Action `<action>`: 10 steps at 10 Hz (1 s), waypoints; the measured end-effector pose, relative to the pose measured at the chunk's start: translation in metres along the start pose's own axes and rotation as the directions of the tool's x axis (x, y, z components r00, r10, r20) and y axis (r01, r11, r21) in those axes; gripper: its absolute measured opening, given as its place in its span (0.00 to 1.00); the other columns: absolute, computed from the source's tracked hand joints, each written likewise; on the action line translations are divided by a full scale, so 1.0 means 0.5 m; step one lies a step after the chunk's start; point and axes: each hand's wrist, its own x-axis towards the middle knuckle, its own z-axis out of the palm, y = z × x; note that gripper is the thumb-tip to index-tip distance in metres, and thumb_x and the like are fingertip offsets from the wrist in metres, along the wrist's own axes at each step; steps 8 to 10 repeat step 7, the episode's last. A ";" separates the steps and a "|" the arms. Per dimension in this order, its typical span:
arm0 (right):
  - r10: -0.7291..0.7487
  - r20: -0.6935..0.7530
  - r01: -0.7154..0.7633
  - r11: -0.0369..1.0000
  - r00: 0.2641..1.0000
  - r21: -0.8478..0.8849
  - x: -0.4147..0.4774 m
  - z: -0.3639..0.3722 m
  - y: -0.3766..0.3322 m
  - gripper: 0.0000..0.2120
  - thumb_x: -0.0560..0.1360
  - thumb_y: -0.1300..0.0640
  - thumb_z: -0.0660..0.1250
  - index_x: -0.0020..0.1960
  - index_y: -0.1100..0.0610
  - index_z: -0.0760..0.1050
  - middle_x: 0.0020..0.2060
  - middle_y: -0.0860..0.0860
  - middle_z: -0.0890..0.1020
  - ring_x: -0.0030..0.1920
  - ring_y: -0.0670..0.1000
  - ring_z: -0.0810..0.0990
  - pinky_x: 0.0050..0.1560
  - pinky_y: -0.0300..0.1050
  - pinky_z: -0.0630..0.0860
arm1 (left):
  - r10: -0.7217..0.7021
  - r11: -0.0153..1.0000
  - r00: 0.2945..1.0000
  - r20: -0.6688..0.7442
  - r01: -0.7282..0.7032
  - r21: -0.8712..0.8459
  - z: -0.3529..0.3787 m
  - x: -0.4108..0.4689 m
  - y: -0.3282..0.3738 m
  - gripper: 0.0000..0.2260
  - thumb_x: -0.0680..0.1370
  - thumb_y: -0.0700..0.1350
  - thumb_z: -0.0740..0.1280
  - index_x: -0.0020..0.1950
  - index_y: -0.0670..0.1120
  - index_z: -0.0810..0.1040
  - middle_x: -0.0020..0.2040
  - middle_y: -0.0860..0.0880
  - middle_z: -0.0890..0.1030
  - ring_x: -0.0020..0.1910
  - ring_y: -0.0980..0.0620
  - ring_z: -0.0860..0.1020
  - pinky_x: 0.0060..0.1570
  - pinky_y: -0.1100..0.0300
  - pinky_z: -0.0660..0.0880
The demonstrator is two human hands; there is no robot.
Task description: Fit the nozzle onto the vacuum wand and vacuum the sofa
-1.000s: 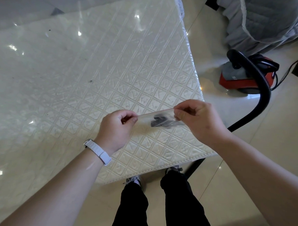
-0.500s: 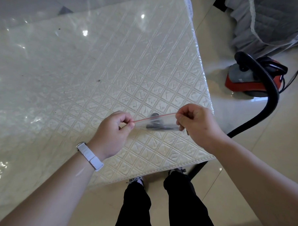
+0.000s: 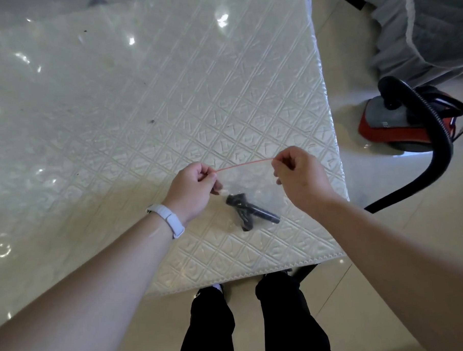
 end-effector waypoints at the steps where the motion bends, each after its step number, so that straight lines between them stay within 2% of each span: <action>1: -0.040 -0.013 0.039 0.997 0.999 -0.070 0.059 0.008 0.007 0.06 0.80 0.55 0.62 0.45 0.53 0.74 0.38 0.49 0.80 0.39 0.52 0.79 0.36 0.45 0.74 | -0.003 0.999 0.999 -0.052 0.005 0.043 0.027 0.075 -0.001 0.07 0.81 0.35 0.63 0.44 0.43 0.76 0.36 0.48 0.82 0.34 0.52 0.80 0.38 0.60 0.78; 2: -0.060 -0.013 0.057 0.985 0.998 -0.163 0.110 0.013 0.023 0.06 0.80 0.54 0.61 0.47 0.54 0.75 0.36 0.47 0.78 0.36 0.51 0.75 0.34 0.45 0.72 | 0.025 0.986 0.995 -0.096 -0.008 0.168 0.042 0.136 -0.004 0.08 0.79 0.40 0.65 0.40 0.49 0.76 0.39 0.47 0.83 0.40 0.46 0.82 0.45 0.52 0.79; 3: -0.079 0.002 0.077 0.962 0.997 -0.260 0.139 0.008 0.032 0.07 0.79 0.55 0.60 0.48 0.54 0.76 0.38 0.48 0.78 0.39 0.52 0.76 0.37 0.45 0.72 | 0.066 0.939 0.992 -0.107 -0.026 0.342 0.047 0.167 0.013 0.08 0.78 0.44 0.68 0.40 0.52 0.77 0.40 0.50 0.82 0.41 0.48 0.80 0.42 0.59 0.73; 4: -0.098 0.018 0.099 0.943 0.995 -0.317 0.149 -0.006 0.038 0.07 0.78 0.55 0.60 0.50 0.53 0.77 0.41 0.48 0.79 0.41 0.53 0.76 0.38 0.44 0.69 | 0.106 0.915 0.989 -0.101 -0.057 0.399 0.048 0.174 0.031 0.04 0.77 0.44 0.68 0.43 0.51 0.80 0.38 0.54 0.80 0.39 0.51 0.78 0.42 0.59 0.73; 5: -0.101 0.063 0.116 0.933 0.993 -0.341 0.138 -0.025 0.039 0.12 0.79 0.53 0.61 0.60 0.52 0.76 0.52 0.49 0.80 0.46 0.52 0.77 0.43 0.44 0.72 | 0.116 0.937 0.988 -0.100 -0.076 0.341 0.041 0.147 0.046 0.03 0.78 0.44 0.69 0.49 0.50 0.82 0.37 0.56 0.78 0.38 0.54 0.77 0.42 0.61 0.73; 6: -0.174 0.083 0.192 0.914 0.981 -0.357 0.106 -0.057 0.031 0.18 0.80 0.53 0.61 0.69 0.52 0.72 0.63 0.50 0.77 0.56 0.54 0.79 0.54 0.50 0.77 | 0.112 0.962 0.987 -0.112 -0.080 0.261 0.029 0.097 0.059 0.06 0.78 0.44 0.69 0.55 0.50 0.80 0.45 0.55 0.80 0.44 0.56 0.78 0.45 0.65 0.73; 7: -0.244 0.085 0.257 0.873 0.966 -0.415 0.057 -0.109 0.006 0.19 0.81 0.52 0.61 0.71 0.53 0.70 0.66 0.51 0.75 0.57 0.56 0.78 0.55 0.51 0.77 | 0.209 0.933 0.973 -0.102 -0.167 0.318 0.009 0.034 0.095 0.08 0.79 0.43 0.67 0.56 0.52 0.78 0.55 0.51 0.80 0.52 0.55 0.78 0.56 0.59 0.74; 10: -0.244 0.085 0.257 0.873 0.966 -0.415 0.057 -0.109 0.006 0.19 0.81 0.52 0.61 0.71 0.53 0.70 0.66 0.51 0.75 0.57 0.56 0.78 0.55 0.51 0.77 | 0.209 0.933 0.973 -0.102 -0.167 0.318 0.009 0.034 0.095 0.08 0.79 0.43 0.67 0.56 0.52 0.78 0.55 0.51 0.80 0.52 0.55 0.78 0.56 0.59 0.74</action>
